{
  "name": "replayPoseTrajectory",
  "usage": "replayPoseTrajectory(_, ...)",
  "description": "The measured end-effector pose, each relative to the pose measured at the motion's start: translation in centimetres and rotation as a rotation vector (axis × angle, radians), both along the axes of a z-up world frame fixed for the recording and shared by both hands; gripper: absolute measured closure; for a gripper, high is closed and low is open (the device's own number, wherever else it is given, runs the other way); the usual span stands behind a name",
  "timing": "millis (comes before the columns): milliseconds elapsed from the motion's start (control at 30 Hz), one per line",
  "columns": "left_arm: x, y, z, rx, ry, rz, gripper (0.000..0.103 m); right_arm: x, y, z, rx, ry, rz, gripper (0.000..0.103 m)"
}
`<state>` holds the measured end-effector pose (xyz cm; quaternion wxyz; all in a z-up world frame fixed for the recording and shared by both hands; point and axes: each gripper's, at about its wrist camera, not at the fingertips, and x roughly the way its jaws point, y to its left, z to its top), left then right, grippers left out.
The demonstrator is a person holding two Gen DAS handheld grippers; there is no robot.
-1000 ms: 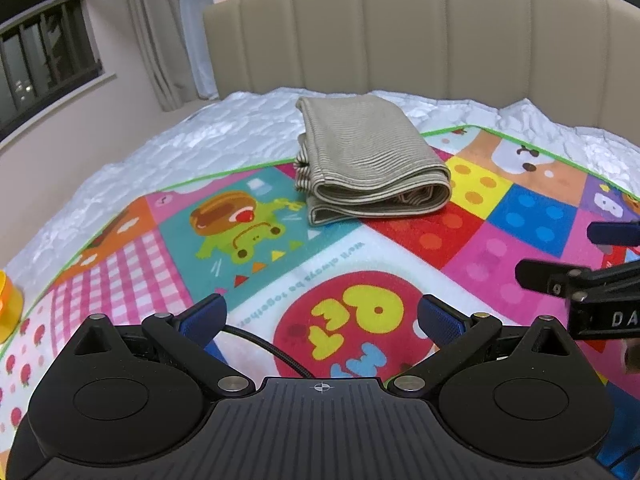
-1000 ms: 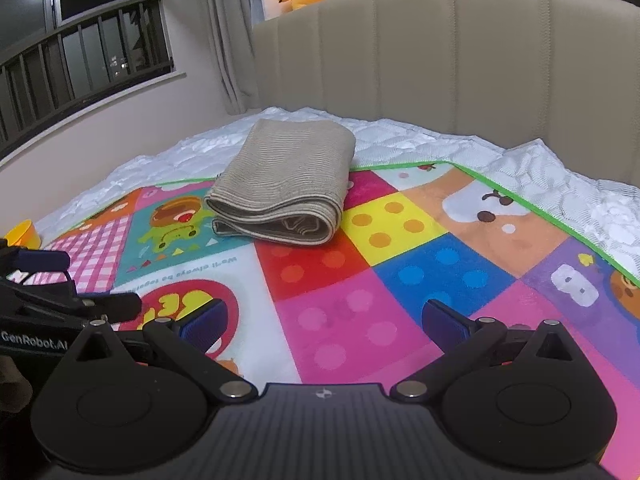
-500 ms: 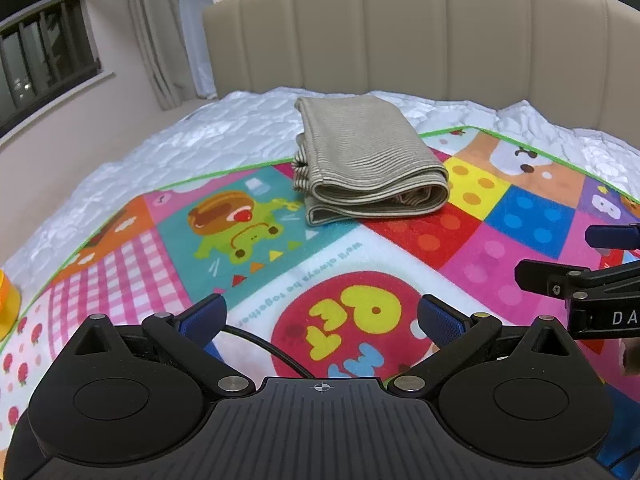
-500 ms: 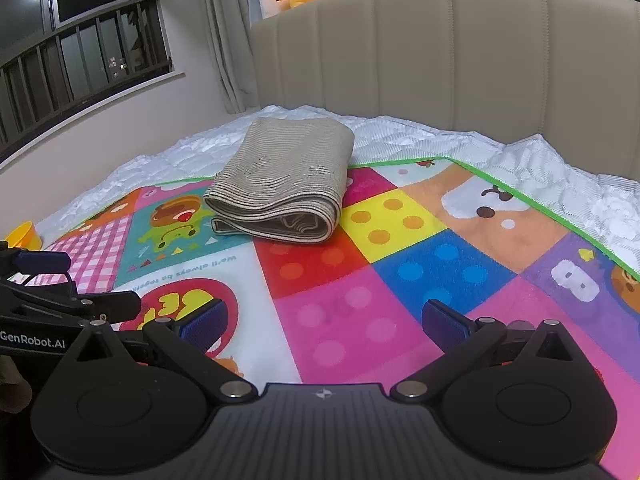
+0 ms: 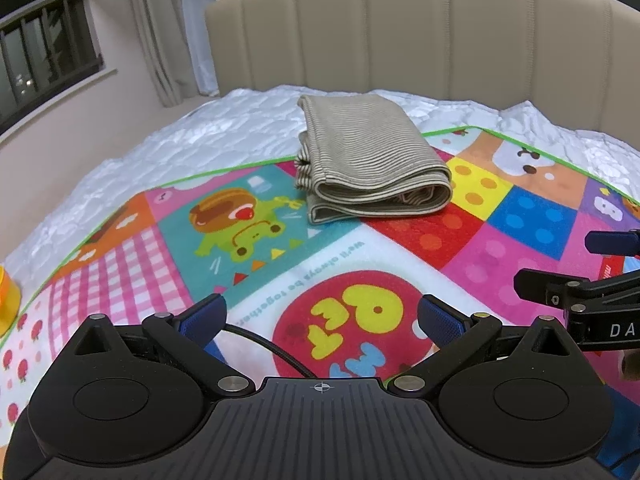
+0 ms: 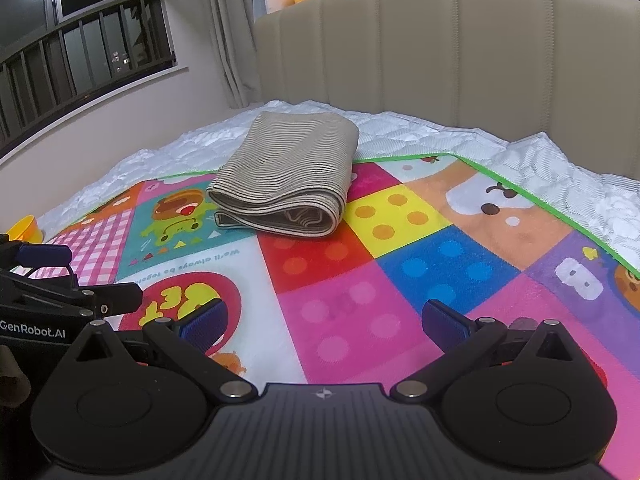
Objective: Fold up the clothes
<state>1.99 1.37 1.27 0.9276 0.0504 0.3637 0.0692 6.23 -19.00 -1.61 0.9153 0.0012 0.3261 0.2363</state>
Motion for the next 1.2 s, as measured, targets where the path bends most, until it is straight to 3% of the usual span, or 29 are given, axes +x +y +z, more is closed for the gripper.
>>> replayPoseTrajectory(1200, -0.11, -0.02, 0.04, -0.002, -0.002, -0.001, 0.000, -0.02, -0.17, 0.03, -0.004, -0.001, 0.001, 0.000)
